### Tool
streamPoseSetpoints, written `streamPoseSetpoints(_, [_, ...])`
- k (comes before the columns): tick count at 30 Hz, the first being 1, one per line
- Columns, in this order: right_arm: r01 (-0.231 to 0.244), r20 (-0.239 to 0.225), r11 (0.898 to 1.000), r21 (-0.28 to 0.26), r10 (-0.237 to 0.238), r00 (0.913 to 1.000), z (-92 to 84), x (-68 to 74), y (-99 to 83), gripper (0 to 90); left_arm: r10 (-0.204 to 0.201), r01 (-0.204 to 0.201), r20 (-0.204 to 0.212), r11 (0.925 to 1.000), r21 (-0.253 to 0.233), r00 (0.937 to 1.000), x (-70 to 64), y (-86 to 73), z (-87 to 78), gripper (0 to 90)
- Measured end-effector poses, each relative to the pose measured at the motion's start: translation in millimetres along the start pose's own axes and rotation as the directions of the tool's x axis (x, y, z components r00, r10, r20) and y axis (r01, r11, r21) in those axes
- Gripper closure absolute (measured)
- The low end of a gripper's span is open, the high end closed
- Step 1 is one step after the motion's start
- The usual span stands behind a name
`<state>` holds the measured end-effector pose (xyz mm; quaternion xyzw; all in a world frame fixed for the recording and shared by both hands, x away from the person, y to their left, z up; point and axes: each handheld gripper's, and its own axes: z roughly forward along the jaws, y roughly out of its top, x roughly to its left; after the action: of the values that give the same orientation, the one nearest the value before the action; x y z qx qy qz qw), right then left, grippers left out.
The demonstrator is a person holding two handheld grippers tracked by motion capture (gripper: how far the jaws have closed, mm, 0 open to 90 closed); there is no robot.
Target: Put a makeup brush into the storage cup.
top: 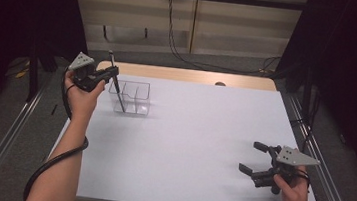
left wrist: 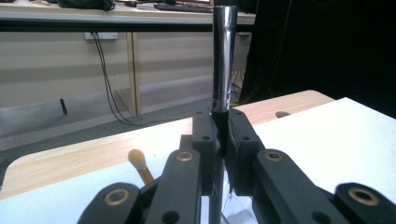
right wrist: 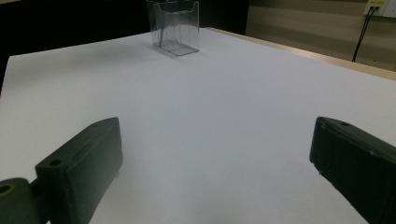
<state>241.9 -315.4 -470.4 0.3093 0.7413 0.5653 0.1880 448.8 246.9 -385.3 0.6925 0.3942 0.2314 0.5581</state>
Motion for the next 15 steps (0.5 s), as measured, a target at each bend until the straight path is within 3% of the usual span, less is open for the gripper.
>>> streamPoseSetpoints(15, [0.001,-0.001,1.000,-0.002,-0.001,1.0000,0.0,0.2,0.2,1.8,-0.010,0.010,-0.005,0.9999,0.010,0.9999,1.6,-9.1,0.9,83.7])
